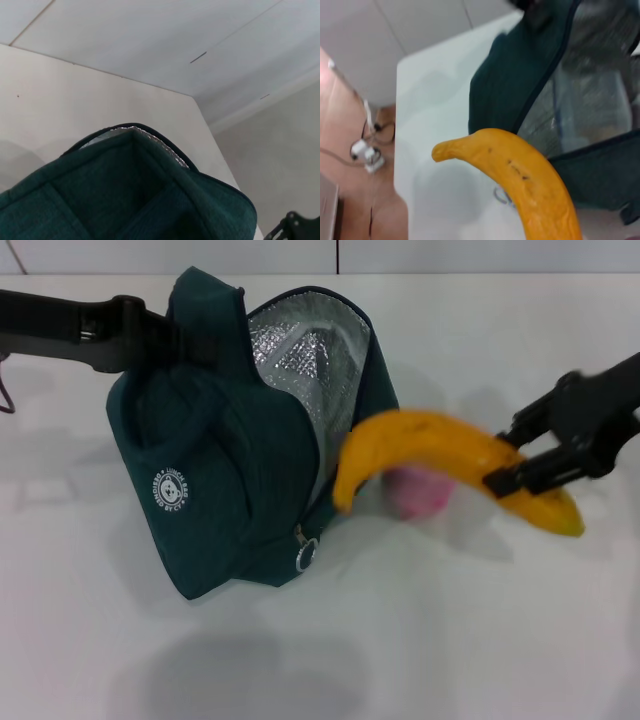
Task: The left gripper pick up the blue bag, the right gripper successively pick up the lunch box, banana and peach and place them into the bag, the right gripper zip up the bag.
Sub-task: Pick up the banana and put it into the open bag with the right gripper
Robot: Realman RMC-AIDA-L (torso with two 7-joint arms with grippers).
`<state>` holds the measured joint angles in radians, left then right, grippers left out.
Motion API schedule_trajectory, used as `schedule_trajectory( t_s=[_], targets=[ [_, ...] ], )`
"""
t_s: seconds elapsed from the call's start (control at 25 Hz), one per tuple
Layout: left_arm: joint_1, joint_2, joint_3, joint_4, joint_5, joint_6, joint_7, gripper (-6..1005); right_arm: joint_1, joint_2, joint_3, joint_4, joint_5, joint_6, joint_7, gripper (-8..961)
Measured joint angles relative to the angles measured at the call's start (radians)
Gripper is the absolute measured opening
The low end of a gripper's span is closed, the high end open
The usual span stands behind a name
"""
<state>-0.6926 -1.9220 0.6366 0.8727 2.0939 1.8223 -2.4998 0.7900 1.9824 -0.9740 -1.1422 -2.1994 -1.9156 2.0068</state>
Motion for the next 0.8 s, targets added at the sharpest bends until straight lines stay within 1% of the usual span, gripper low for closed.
schedule_trajectory(
  t_s=[0.16,0.36,0.44,0.48,0.64,0.68,0.8],
  targets=[
    [0.001,0.0,-0.001,0.0,0.0,0.0,0.0,50,-0.005,-0.025,0.047,-0.015,0.013,0.003,0.005,439],
    [-0.004,0.0,-0.002,0.0,0.0,-0.001,0.001,51,0.007,-0.051,0.06,-0.036,0.004,0.093,0.06,439],
    [-0.006,-0.001,-0.002,0.0,0.0,-0.001,0.001,51,0.035,-0.064,0.053,-0.038,-0.008,0.14,0.091,439],
    [-0.007,-0.001,-0.002,0.0,0.0,-0.001,0.002,51,0.053,-0.066,0.05,-0.037,-0.021,0.154,0.104,439],
    [-0.009,-0.002,-0.002,0.0,0.0,-0.003,0.004,51,0.147,-0.063,0.029,-0.032,-0.111,0.174,0.15,438],
    [-0.009,-0.003,-0.002,0.0,0.0,-0.004,0.007,51,0.173,-0.058,0.017,-0.029,-0.142,0.18,0.165,438],
    [-0.009,-0.007,-0.002,0.0,0.0,-0.006,0.013,51,0.242,-0.035,-0.038,-0.026,-0.216,0.203,0.188,438]
  ],
)
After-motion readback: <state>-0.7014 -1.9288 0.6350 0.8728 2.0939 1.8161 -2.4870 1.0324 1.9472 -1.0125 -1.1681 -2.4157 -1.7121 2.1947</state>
